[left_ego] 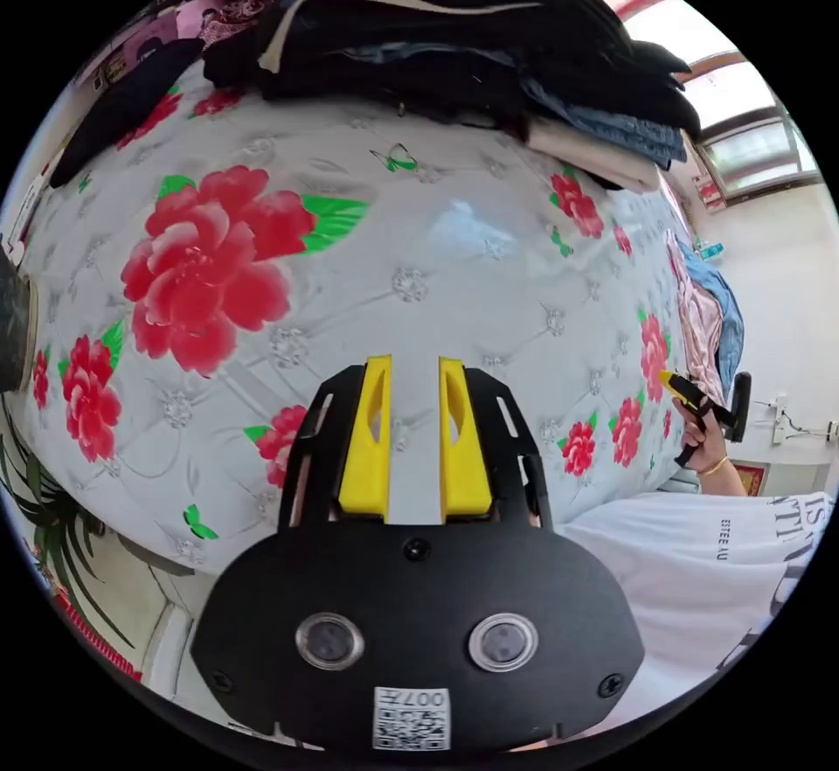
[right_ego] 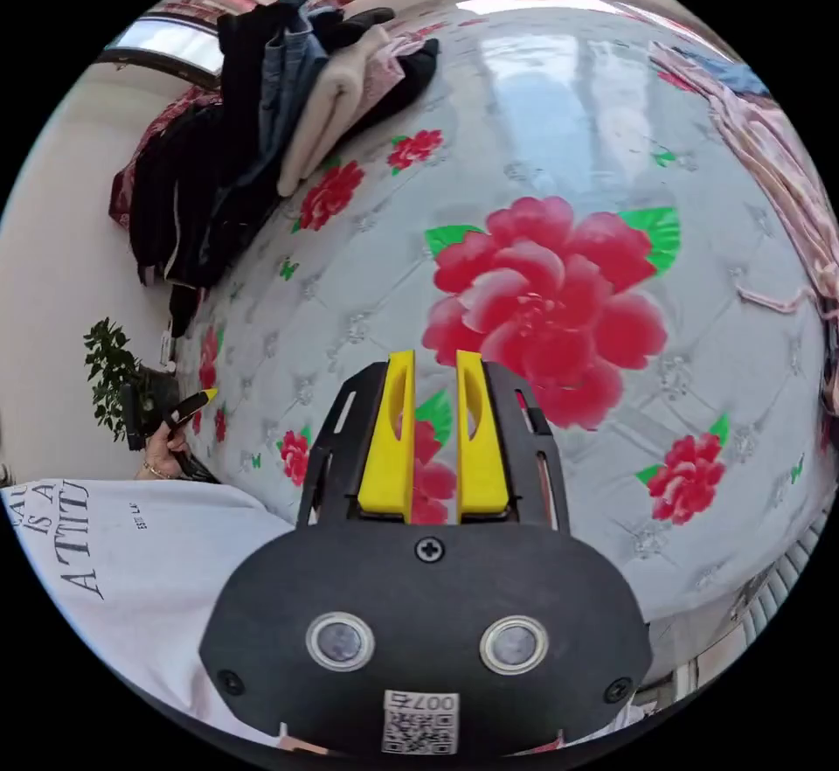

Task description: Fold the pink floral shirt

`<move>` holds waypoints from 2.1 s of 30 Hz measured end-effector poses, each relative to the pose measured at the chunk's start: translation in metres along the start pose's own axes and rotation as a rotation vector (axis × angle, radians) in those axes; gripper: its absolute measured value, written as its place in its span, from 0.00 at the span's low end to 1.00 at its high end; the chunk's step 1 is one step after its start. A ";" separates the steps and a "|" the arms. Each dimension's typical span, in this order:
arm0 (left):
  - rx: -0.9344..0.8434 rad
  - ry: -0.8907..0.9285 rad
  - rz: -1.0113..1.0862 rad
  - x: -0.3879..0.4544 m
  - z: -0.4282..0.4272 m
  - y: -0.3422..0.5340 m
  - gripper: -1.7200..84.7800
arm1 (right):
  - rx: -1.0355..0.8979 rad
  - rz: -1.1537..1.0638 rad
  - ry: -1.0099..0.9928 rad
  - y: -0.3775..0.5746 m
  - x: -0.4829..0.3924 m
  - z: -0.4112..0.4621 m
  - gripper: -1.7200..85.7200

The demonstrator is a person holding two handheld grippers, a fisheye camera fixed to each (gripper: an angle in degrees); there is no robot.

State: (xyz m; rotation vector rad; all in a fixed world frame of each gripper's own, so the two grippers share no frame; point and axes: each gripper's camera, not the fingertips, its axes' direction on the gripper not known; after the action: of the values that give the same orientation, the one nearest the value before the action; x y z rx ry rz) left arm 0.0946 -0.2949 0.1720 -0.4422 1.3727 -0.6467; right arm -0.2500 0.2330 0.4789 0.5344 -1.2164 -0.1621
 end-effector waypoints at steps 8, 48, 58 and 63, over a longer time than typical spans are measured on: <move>-0.149 -0.036 0.282 0.128 0.043 -0.029 0.12 | 0.378 0.388 0.504 0.024 0.226 -0.192 0.13; 0.034 0.265 0.606 0.082 -0.007 0.069 0.17 | -0.085 -0.756 -0.221 0.222 -0.258 0.004 0.08; -0.156 -0.099 0.861 0.154 0.090 0.074 0.02 | 0.178 -0.219 -0.071 0.227 -0.107 -0.062 0.10; 0.139 -0.100 0.560 0.041 -0.040 0.055 0.02 | 0.186 -0.180 -0.031 0.218 -0.086 -0.056 0.10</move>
State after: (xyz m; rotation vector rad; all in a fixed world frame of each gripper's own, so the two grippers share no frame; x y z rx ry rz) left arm 0.0675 -0.2769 0.1000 0.0296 1.2685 -0.2507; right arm -0.2638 0.4732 0.4956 0.8064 -1.2197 -0.2115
